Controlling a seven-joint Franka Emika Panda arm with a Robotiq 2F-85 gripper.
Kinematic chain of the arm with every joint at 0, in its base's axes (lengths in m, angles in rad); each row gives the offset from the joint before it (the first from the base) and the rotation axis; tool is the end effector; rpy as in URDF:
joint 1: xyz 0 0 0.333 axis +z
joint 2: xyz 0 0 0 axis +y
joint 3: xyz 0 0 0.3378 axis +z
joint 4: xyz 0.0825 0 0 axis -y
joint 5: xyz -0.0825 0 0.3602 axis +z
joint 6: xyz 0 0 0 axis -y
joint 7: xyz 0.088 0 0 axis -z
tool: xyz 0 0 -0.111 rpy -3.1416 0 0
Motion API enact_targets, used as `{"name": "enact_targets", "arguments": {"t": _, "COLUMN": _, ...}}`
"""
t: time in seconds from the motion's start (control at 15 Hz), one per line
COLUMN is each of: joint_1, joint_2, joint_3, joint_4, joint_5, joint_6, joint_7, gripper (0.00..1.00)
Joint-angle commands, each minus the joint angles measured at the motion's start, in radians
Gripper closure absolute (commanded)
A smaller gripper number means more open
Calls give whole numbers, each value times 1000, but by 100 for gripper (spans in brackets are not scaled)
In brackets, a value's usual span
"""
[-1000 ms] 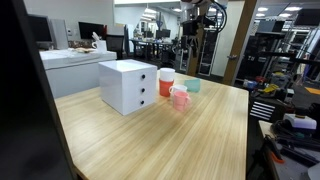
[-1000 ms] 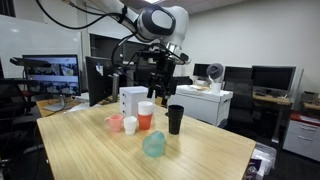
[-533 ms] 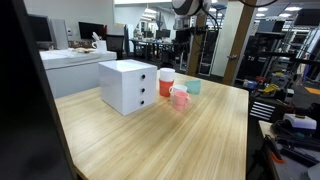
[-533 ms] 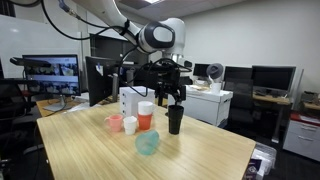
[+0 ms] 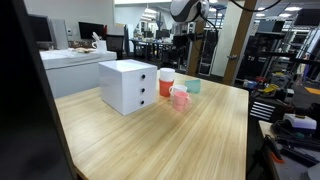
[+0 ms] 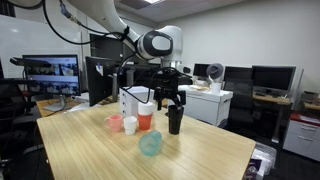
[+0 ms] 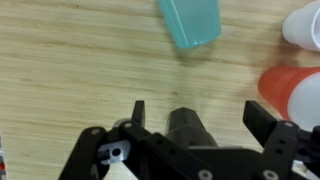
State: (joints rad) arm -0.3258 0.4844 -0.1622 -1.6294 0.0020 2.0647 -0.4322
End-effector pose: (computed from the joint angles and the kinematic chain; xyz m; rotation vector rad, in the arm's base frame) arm 0.5930 -0.2980 0.3663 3.0918 -0.0619 -0.1103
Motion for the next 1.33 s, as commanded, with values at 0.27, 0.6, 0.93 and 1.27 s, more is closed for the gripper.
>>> {"name": "enact_targets", "arguments": {"t": 0.27, "joint_1": -36, "joint_2": -37, "joint_3": 3, "joint_4": -101, "joint_5": -58, "joint_6": 56, "joint_7": -120, "gripper": 0}}
{"name": "enact_targets", "arguments": {"t": 0.6, "joint_1": -52, "joint_2": -36, "joint_3": -8, "joint_4": -161, "joint_5": -101, "joint_6": 150, "joint_7": -149, "gripper": 0}}
{"name": "enact_targets", "arguments": {"t": 0.93, "joint_1": -52, "joint_2": -37, "joint_3": -13, "joint_4": -207, "joint_5": -133, "joint_6": 171, "joint_7": -149, "gripper": 0}}
{"name": "enact_targets", "arguments": {"t": 1.27, "joint_1": -43, "joint_2": -31, "joint_3": -25, "joint_4": -213, "joint_5": -184, "joint_6": 99, "joint_7": -146, "gripper": 0}}
